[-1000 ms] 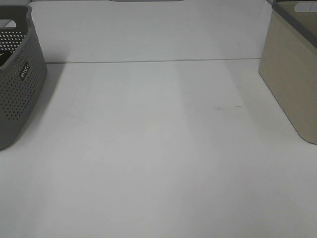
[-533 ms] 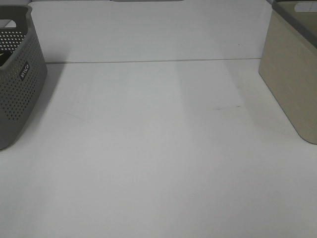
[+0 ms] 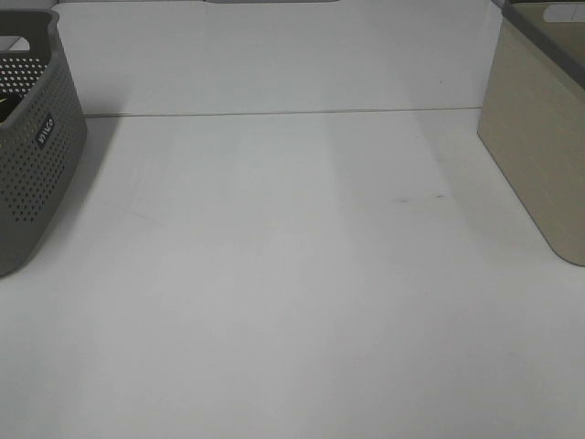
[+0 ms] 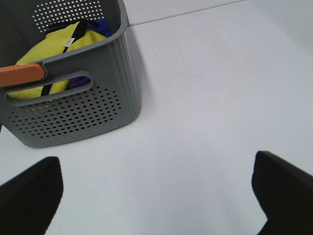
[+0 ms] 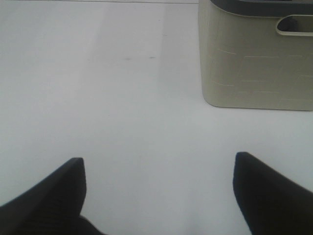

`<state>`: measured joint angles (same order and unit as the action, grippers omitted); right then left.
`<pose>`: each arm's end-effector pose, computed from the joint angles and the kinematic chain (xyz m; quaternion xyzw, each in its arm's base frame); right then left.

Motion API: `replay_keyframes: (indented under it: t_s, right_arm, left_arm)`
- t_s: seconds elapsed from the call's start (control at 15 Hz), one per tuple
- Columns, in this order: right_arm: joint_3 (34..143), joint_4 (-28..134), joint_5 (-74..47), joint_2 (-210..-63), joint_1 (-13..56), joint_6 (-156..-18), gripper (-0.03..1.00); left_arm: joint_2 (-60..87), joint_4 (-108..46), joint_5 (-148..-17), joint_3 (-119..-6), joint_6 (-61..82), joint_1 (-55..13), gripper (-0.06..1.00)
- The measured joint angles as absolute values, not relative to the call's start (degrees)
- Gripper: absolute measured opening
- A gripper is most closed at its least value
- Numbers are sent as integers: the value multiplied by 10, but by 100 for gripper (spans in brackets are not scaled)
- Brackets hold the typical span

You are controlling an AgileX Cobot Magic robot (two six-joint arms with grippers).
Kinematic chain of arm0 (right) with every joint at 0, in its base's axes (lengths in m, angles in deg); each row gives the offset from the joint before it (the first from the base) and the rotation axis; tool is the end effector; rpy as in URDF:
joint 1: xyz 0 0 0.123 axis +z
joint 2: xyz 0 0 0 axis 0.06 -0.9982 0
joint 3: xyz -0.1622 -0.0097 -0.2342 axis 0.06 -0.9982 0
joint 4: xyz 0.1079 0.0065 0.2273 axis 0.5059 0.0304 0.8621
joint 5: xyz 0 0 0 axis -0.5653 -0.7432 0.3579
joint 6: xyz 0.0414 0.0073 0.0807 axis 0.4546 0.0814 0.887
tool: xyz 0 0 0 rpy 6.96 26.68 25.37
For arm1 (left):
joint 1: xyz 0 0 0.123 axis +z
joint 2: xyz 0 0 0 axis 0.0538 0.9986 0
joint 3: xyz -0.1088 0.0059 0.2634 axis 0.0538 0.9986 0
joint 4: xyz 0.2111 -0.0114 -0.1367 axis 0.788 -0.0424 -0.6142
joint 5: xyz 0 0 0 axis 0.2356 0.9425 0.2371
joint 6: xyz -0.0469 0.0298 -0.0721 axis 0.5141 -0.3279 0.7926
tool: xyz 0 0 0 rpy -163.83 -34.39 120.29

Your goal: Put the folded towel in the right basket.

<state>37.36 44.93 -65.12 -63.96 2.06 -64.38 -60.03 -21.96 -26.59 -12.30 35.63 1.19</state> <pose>-0.0029 -0.0003 0.2785 -0.0411 0.8552 0.0248 0.5160 -0.0061 -0.0060 0.2816 0.0843 0.8389 -0.0038 0.5376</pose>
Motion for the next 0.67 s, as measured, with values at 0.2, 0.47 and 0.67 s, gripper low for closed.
replay_keyframes:
  t_s: [0.2,0.47,0.67]
  right_arm:
    - [374,453,-651,-640,2,-644,76]
    - [374,454,-651,-628,-32,-644,76]
    - [374,456,-651,-628,-33,-644,76]
  left_arm:
    - [-600,-220,-266,-123,356,12,99]
    - [-600,-220,-266,-123,356,12,99]
    - [-600,-220,-266,-123,356,12,99]
